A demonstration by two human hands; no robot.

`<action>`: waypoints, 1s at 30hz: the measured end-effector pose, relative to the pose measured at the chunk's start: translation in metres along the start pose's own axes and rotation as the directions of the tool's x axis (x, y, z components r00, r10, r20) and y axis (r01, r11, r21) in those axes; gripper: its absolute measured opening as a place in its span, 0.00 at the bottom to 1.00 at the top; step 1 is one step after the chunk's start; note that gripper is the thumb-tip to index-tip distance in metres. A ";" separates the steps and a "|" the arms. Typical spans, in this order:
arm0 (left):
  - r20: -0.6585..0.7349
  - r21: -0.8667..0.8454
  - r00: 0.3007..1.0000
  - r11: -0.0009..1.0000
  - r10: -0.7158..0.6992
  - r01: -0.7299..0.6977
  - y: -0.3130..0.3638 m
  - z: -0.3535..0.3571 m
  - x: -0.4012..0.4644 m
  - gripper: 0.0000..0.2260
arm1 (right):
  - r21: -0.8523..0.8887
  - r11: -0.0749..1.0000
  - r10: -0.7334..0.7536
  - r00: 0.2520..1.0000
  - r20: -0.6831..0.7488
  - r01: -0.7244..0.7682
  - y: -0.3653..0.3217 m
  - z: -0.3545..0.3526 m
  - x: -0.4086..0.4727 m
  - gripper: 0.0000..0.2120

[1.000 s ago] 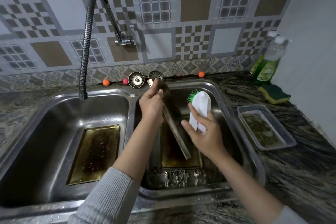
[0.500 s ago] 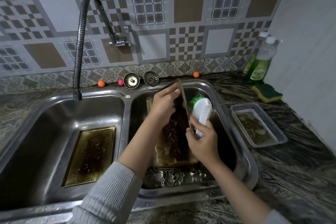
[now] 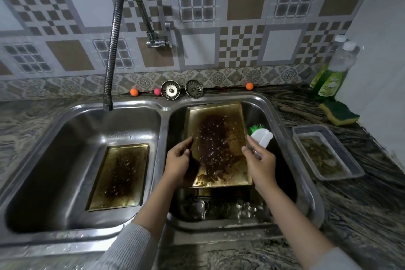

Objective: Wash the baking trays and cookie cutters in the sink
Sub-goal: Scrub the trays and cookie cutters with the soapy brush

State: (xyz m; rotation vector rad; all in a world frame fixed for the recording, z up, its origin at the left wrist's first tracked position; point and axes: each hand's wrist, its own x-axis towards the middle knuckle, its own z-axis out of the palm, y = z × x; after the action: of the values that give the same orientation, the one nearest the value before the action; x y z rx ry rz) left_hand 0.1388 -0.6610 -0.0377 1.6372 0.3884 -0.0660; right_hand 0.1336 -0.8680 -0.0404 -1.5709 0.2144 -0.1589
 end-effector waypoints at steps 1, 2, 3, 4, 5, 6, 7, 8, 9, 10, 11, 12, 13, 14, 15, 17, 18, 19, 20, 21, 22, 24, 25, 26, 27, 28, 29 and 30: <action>-0.037 -0.028 0.999 1.000 -0.001 0.000 -0.001 -0.007 0.001 0.18 | -0.022 1.000 0.016 1.000 0.018 -0.016 0.002 0.004 0.003 0.18; -0.064 -0.041 0.998 0.999 0.013 -0.015 0.000 -0.014 0.002 0.19 | -0.059 0.998 0.028 0.999 0.038 -0.025 0.003 0.007 0.005 0.18; -0.093 -0.036 0.995 0.999 0.028 -0.032 0.001 -0.023 0.003 0.19 | -0.111 0.994 0.032 0.998 0.057 -0.025 0.005 0.011 0.008 0.18; -0.125 -0.035 0.991 0.998 0.045 -0.050 0.001 -0.033 0.005 0.19 | -0.174 0.985 0.031 0.997 0.072 -0.018 0.007 0.015 0.010 0.19; -0.155 -0.043 0.986 0.997 0.057 -0.064 0.002 -0.045 0.006 0.19 | -0.233 0.972 0.024 0.997 0.078 -0.005 0.008 0.020 0.012 0.20; -0.182 -0.055 0.981 0.996 0.060 -0.071 0.001 -0.057 0.008 0.19 | -0.282 0.959 0.015 0.997 0.081 0.008 0.009 0.025 0.013 0.20; -0.208 -0.065 0.976 0.995 0.058 -0.073 -0.001 -0.070 0.009 0.19 | -0.319 0.948 0.002 0.996 0.088 0.026 0.009 0.030 0.013 0.20; -0.232 -0.074 0.971 0.995 0.051 -0.070 -0.003 -0.084 0.010 0.19 | -0.356 0.934 -0.010 0.995 0.096 0.044 0.008 0.037 0.012 0.20; -0.260 -0.078 0.965 0.995 0.045 -0.067 -0.005 -0.098 0.011 0.19 | -0.392 0.918 -0.027 0.994 0.107 0.067 0.008 0.043 0.010 0.20; -0.284 -0.074 0.958 0.995 0.043 -0.066 -0.007 -0.112 0.011 0.19 | -0.422 0.902 -0.045 0.992 0.119 0.091 0.008 0.050 0.009 0.20; -0.307 -0.066 0.951 0.996 0.043 -0.066 -0.010 -0.126 0.012 0.20 | -0.446 0.887 -0.065 0.989 0.133 0.118 0.008 0.058 0.007 0.21; -0.329 -0.064 0.944 0.996 0.042 -0.066 -0.011 -0.140 0.013 0.20 | -0.469 0.870 -0.089 0.984 0.151 0.151 0.009 0.065 0.005 0.21; -0.354 -0.067 0.935 0.996 0.036 -0.064 -0.013 -0.153 0.013 0.20 | -0.494 0.850 -0.107 0.979 0.174 0.181 0.011 0.073 0.003 0.21; -0.380 -0.067 0.925 0.996 0.029 -0.059 -0.015 -0.166 0.013 0.20 | -0.512 0.835 -0.112 0.974 0.196 0.199 0.013 0.081 0.002 0.22; -0.405 -0.068 0.914 0.996 0.023 -0.055 -0.018 -0.178 0.014 0.20 | -0.530 0.821 -0.112 0.970 0.214 0.212 0.014 0.088 0.000 0.22; -0.439 -0.066 0.898 0.997 0.009 -0.042 -0.025 -0.202 0.018 0.21 | -0.570 0.786 -0.123 0.963 0.239 0.241 0.016 0.101 -0.002 0.22; -0.454 -0.069 0.891 0.997 -0.007 -0.027 -0.030 -0.214 0.021 0.21 | -0.584 0.771 -0.126 0.960 0.249 0.253 0.018 0.107 -0.002 0.23; -0.467 -0.077 0.884 0.997 -0.027 -0.010 -0.035 -0.225 0.025 0.21 | -0.592 0.762 -0.129 0.958 0.257 0.262 0.019 0.112 -0.003 0.24; -0.474 -0.083 0.879 0.996 -0.047 0.008 -0.040 -0.236 0.029 0.21 | -0.597 0.756 -0.133 0.956 0.263 0.270 0.021 0.117 -0.003 0.25; -0.476 -0.081 0.877 0.996 -0.064 0.028 -0.045 -0.246 0.034 0.21 | -0.602 0.750 -0.133 0.954 0.268 0.274 0.022 0.122 -0.003 0.25; -0.469 -0.069 0.880 0.996 -0.078 0.051 -0.050 -0.255 0.039 0.21 | -0.605 0.748 -0.129 0.954 0.269 0.272 0.024 0.126 -0.002 0.26; -0.421 -0.022 0.902 0.995 -0.096 0.096 -0.061 -0.270 0.048 0.22 | -0.599 0.761 -0.110 0.960 0.259 0.249 0.027 0.132 -0.001 0.27; -0.387 0.008 0.915 0.992 -0.114 0.126 -0.068 -0.275 0.052 0.21 | -0.590 0.773 -0.102 0.964 0.246 0.233 0.029 0.133 -0.001 0.27; -0.354 0.049 0.926 0.986 -0.132 0.159 -0.075 -0.280 0.056 0.21 | -0.582 0.783 -0.096 0.968 0.232 0.218 0.032 0.134 -0.001 0.27; -0.328 0.087 0.932 0.978 -0.151 0.189 -0.084 -0.283 0.060 0.20 | -0.580 0.789 -0.092 0.971 0.219 0.205 0.034 0.133 -0.001 0.28; -0.309 0.128 0.936 0.967 -0.171 0.219 -0.092 -0.285 0.062 0.19 | -0.583 0.789 -0.088 0.975 0.205 0.194 0.036 0.133 -0.002 0.28; -0.301 0.162 0.933 0.954 -0.197 0.253 -0.101 -0.287 0.065 0.17 | -0.591 0.786 -0.082 0.978 0.191 0.181 0.037 0.132 -0.003 0.28; -0.305 0.192 0.926 0.939 -0.220 0.287 -0.108 -0.287 0.066 0.16 | -0.594 0.787 -0.073 0.981 0.178 0.166 0.038 0.131 -0.004 0.29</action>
State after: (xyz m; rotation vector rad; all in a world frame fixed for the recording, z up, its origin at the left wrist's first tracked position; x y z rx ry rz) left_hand 0.1164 -0.3607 -0.1268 1.8257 0.8392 -0.0790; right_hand 0.1594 -0.7402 -0.0800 -2.2384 0.0445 -0.0729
